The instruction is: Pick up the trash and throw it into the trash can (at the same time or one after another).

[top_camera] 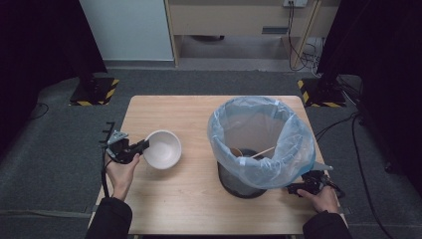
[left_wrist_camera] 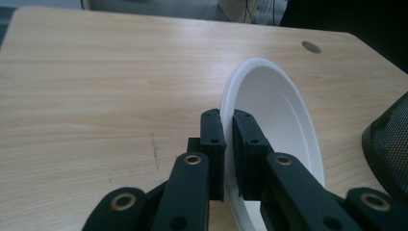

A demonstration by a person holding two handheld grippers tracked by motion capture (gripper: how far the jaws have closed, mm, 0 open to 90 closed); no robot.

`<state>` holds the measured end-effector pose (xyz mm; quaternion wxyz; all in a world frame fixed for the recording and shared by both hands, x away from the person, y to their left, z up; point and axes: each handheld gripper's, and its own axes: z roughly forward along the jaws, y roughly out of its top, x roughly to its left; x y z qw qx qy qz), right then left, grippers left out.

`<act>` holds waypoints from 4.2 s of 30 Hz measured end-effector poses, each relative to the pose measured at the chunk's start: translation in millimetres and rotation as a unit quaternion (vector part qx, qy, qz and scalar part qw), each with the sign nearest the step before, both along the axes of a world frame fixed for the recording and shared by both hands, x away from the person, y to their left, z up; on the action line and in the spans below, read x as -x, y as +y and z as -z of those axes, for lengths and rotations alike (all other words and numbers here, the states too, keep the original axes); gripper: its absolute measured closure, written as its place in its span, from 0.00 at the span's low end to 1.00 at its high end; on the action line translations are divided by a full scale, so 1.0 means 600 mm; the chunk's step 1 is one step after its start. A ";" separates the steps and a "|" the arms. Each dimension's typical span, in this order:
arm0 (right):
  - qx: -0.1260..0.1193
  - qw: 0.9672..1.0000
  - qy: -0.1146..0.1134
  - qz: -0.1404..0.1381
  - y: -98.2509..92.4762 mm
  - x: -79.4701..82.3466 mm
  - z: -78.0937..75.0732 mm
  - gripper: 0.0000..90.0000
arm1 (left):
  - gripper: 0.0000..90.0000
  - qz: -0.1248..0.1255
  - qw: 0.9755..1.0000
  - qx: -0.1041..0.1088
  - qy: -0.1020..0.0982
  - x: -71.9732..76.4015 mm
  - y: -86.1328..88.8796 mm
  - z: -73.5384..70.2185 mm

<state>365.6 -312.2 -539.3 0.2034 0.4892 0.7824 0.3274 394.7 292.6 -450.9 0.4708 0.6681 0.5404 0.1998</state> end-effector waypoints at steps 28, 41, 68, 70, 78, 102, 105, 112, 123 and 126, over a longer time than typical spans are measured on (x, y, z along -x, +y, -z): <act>0.000 1.000 0.000 0.000 0.000 0.000 0.000 0.01 | 0.93 0.001 0.994 0.029 -0.108 0.039 0.003 -0.092; 0.000 1.000 0.000 0.000 0.000 0.000 0.000 0.01 | 0.93 0.016 0.985 0.048 -0.168 0.067 -0.006 -0.149; 0.000 1.000 0.000 0.000 0.000 0.000 0.000 0.01 | 0.93 0.052 0.962 0.071 -0.258 0.118 -0.036 -0.230; 0.000 1.000 0.000 0.000 0.000 0.000 0.000 0.01 | 0.93 0.055 0.961 0.070 -0.262 0.120 -0.038 -0.235; 0.000 1.000 0.000 0.000 0.000 0.000 0.000 0.01 | 0.93 0.061 0.957 0.076 -0.275 0.122 -0.050 -0.252; 0.000 1.000 0.000 0.000 0.000 0.000 0.000 0.01 | 0.93 0.084 0.946 0.085 -0.303 0.102 -0.106 -0.313; 0.000 1.000 0.000 0.000 0.000 0.000 0.000 0.01 | 0.93 0.087 0.944 0.085 -0.306 0.102 -0.112 -0.321; 0.000 1.000 0.000 0.000 0.000 0.000 0.000 0.01 | 0.93 0.102 0.940 0.086 -0.314 0.097 -0.137 -0.335; 0.000 1.000 0.000 0.000 0.000 0.000 0.000 0.01 | 0.93 0.120 0.937 0.089 -0.315 0.087 -0.176 -0.342; 0.000 1.000 0.000 0.000 0.000 0.000 0.000 0.01 | 0.93 0.125 0.936 0.091 -0.315 0.085 -0.186 -0.344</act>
